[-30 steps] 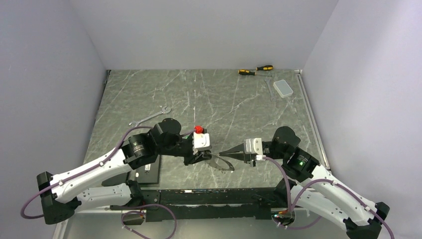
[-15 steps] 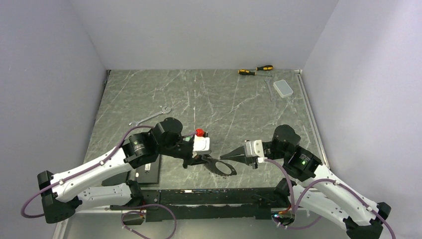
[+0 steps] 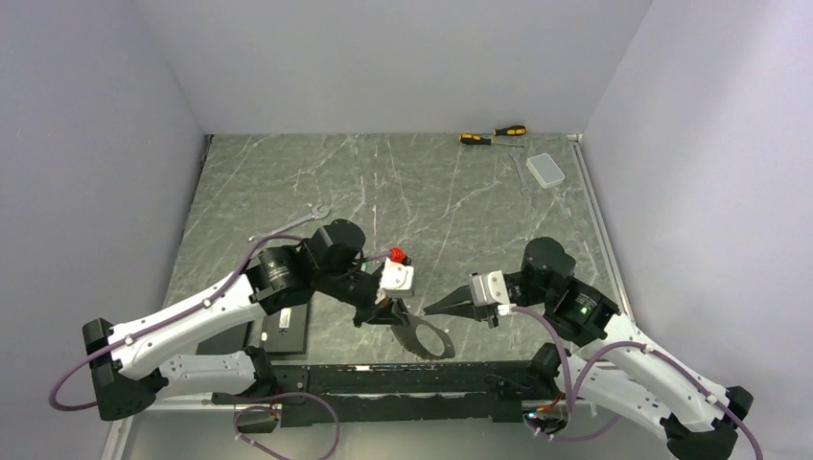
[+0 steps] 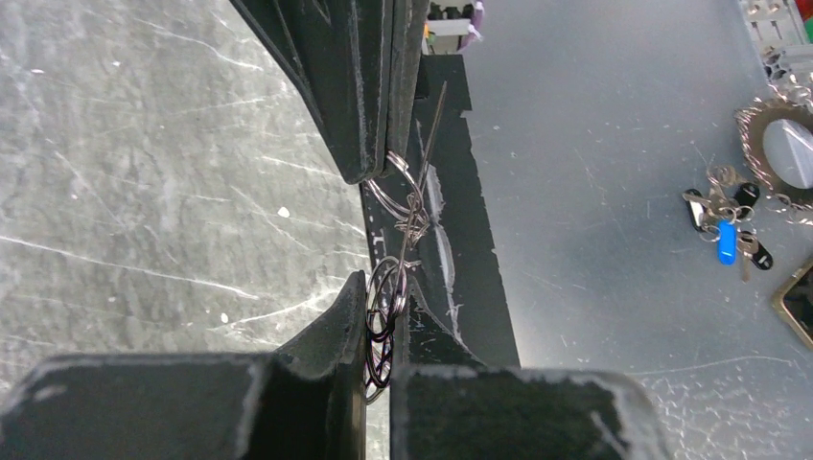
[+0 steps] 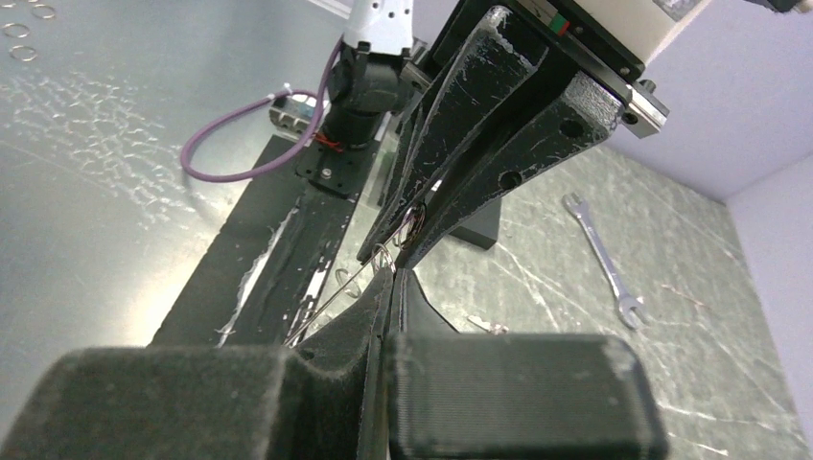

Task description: Put the keys on the keyring

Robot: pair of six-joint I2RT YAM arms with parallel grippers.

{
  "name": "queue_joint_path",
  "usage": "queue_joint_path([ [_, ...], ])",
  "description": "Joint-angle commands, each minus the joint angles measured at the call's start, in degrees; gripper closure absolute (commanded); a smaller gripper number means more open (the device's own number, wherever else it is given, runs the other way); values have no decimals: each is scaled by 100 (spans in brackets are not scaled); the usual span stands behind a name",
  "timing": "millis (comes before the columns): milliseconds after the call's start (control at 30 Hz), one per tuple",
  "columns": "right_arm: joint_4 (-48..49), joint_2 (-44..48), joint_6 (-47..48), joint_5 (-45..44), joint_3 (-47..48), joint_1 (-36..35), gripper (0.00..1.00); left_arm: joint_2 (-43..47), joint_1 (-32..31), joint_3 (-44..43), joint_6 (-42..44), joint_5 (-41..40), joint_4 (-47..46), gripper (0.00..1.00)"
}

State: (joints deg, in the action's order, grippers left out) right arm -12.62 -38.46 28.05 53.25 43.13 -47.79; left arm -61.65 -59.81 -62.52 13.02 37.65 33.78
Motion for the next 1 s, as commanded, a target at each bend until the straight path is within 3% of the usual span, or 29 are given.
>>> queue_joint_path([
  [0,83,-52,81,315,314,-10,100,-188,-4,-289,65,529,-50,100],
  [700,-680,-21,390,373,649,-59,100,-292,209,-465,92,779,580,100],
  [967,-343,-182,223,626,634,-75,100,-575,222,-409,-103,1193,252,100],
])
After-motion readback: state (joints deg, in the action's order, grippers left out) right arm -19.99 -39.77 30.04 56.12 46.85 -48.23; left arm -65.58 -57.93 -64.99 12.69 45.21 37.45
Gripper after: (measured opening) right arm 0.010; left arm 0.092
